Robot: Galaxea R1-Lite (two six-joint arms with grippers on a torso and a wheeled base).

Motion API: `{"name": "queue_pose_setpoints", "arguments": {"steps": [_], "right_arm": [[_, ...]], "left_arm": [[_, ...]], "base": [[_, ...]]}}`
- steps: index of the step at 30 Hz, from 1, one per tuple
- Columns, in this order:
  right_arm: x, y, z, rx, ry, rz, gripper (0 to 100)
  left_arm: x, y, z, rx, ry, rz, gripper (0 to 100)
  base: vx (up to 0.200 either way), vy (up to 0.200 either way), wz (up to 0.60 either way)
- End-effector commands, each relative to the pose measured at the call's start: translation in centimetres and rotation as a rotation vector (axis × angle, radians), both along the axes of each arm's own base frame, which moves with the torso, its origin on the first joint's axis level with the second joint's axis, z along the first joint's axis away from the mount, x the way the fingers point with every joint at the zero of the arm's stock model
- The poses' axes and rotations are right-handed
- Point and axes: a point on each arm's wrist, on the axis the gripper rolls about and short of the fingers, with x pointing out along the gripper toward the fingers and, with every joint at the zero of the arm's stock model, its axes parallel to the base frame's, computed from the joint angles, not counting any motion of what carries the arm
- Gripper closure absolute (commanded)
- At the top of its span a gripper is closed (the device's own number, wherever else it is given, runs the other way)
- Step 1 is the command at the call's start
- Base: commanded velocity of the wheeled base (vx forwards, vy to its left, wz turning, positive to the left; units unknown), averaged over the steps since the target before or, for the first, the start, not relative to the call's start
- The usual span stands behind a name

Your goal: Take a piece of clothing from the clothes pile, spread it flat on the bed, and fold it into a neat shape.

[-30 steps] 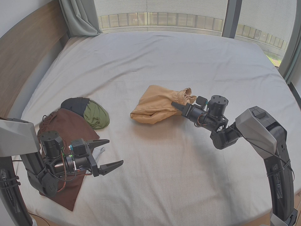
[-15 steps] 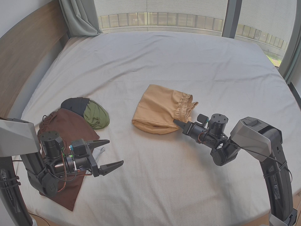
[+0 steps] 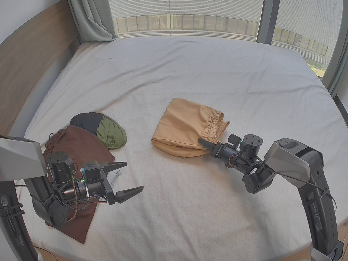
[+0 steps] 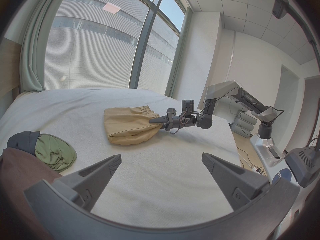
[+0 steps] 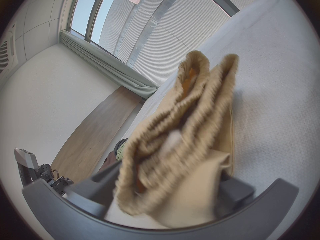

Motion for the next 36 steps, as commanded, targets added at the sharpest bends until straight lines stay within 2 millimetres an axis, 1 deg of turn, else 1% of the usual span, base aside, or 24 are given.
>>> {"name": "queue_pose_setpoints", "arguments": {"steps": [1, 5, 7, 8, 14, 15, 16, 17, 19, 20, 24, 28, 29, 33, 36], "right_arm": [[-0.1, -0.3, -1.3, -0.007, 0.021, -0.019, 0], [-0.5, -1.2, -1.3, -0.01, 0.024, -0.037, 0], [-0.6, -1.4, -0.9, -0.008, 0.018, -0.042, 0], [-1.0, -2.0, 0.1, -0.004, 0.003, -0.051, 0], [-2.0, -4.2, 2.7, -0.005, -0.02, -0.092, 0], [-2.2, -4.8, 3.4, -0.001, -0.037, -0.103, 0], [-2.2, -4.8, 3.4, -0.001, -0.037, -0.103, 0], [-2.6, -5.4, 4.6, 0.005, -0.059, -0.116, 0], [-2.8, -5.7, 5.9, 0.009, -0.079, -0.12, 0], [-3.0, -5.8, 6.6, 0.012, -0.091, -0.12, 0], [-3.3, -5.4, 8.0, 0.018, -0.118, -0.113, 0], [-3.2, -4.9, 8.4, 0.019, -0.129, -0.099, 0], [-2.8, -4.3, 8.7, 0.025, -0.141, -0.09, 0], [-2.3, -3.7, 8.9, 0.027, -0.145, -0.081, 0], [-1.7, -2.8, 8.0, 0.027, -0.143, -0.066, 0]], "left_arm": [[0.0, 0.0, -0.1, 0.0, 0.001, 0.0, 0], [-0.1, 0.0, 0.0, 0.001, 0.003, 0.001, 0], [-0.1, 0.0, 0.0, 0.001, 0.003, 0.001, 0], [-0.1, 0.0, 0.0, 0.001, 0.003, 0.001, 0], [-0.1, 0.0, 0.1, 0.0, 0.0, 0.001, 0], [-0.1, 0.0, 0.1, 0.0, -0.002, 0.001, 0], [-0.1, 0.0, 0.1, 0.0, -0.002, 0.001, 0], [-0.1, 0.0, 0.1, 0.0, -0.002, 0.001, 0], [-0.1, 0.0, 0.1, 0.0, -0.002, 0.001, 0], [-0.1, 0.0, 0.1, 0.0, -0.002, 0.001, 0], [-0.1, 0.0, 0.2, 0.0, -0.003, 0.003, 0], [-0.1, 0.0, 0.2, 0.0, -0.003, 0.003, 0], [-0.1, 0.1, 0.2, 0.0, -0.005, 0.004, 0], [-0.1, 0.1, 0.1, 0.0, -0.003, 0.004, 0], [-0.1, 0.1, 0.1, 0.0, -0.002, 0.003, 0]], "base": [[0.0, 0.0, 0.0], [0.0, 0.0, 0.0], [0.0, 0.0, 0.0], [0.0, 0.0, 0.0], [0.0, 0.0, 0.0], [0.0, 0.0, 0.0], [0.0, 0.0, 0.0], [0.0, 0.0, 0.0], [0.0, 0.0, 0.0], [0.0, 0.0, 0.0], [0.0, 0.0, 0.0], [0.0, 0.0, 0.0], [0.0, 0.0, 0.0], [0.0, 0.0, 0.0], [0.0, 0.0, 0.0]]}}
